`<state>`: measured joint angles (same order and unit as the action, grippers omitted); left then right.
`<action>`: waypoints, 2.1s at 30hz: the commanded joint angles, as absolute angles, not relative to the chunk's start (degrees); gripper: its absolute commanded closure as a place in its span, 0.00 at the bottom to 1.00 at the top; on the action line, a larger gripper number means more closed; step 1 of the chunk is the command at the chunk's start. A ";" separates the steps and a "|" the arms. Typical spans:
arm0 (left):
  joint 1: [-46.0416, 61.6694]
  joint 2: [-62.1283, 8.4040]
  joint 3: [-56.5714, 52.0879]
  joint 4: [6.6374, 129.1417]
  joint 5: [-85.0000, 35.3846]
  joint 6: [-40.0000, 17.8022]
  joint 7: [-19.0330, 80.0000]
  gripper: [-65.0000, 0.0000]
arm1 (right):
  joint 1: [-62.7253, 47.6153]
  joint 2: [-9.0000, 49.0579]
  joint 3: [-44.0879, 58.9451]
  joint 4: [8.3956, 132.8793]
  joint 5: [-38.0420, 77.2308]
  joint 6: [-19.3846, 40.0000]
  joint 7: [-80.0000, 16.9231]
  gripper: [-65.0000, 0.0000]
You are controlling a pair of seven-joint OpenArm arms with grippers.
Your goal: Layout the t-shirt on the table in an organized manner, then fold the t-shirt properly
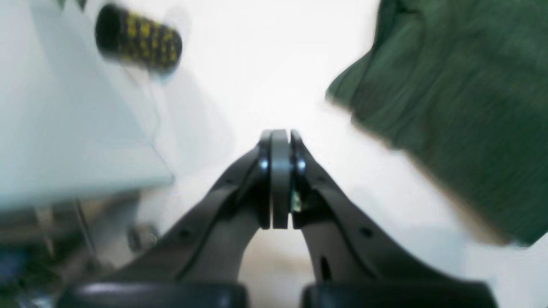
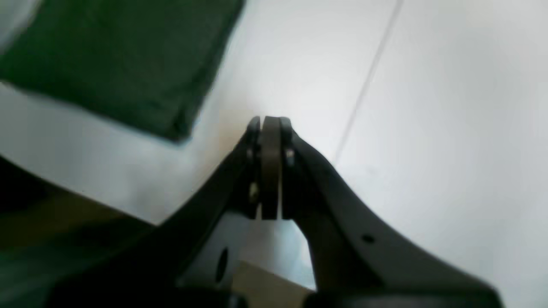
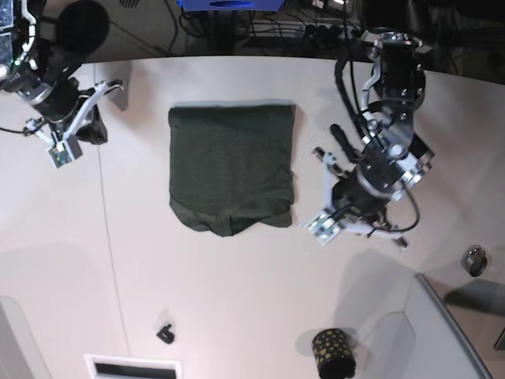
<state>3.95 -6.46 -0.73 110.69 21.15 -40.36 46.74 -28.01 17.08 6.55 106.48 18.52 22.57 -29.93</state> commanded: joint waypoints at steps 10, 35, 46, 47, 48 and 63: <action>34.77 -9.63 -22.99 110.81 17.36 -40.00 22.90 1.00 | -44.35 17.54 14.99 113.01 9.89 28.09 -20.70 0.99; 25.71 -9.19 -21.76 38.11 16.75 -40.00 -7.43 1.00 | -32.22 17.54 -3.91 57.89 9.98 28.35 -25.01 0.99; 4.62 -6.99 -21.76 0.22 34.95 -20.18 -26.33 1.00 | -10.59 14.02 -29.58 1.36 10.07 20.09 21.67 0.98; 4.62 -6.46 -21.76 0.22 37.49 -18.33 -25.71 1.00 | -10.59 13.41 -30.29 1.36 10.07 17.10 21.58 0.98; 4.62 -6.20 -21.85 0.22 39.69 -16.75 -25.54 1.00 | -10.59 13.05 -30.55 1.36 10.07 14.64 21.85 0.98; 8.75 -9.10 -21.76 2.68 44.62 -15.34 -25.71 1.00 | -12.97 7.25 -30.29 6.37 10.15 3.56 21.67 0.98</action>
<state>9.58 -8.78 -21.85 2.24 44.84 -15.22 -24.36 -12.69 7.07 -30.48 6.37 10.07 3.81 21.15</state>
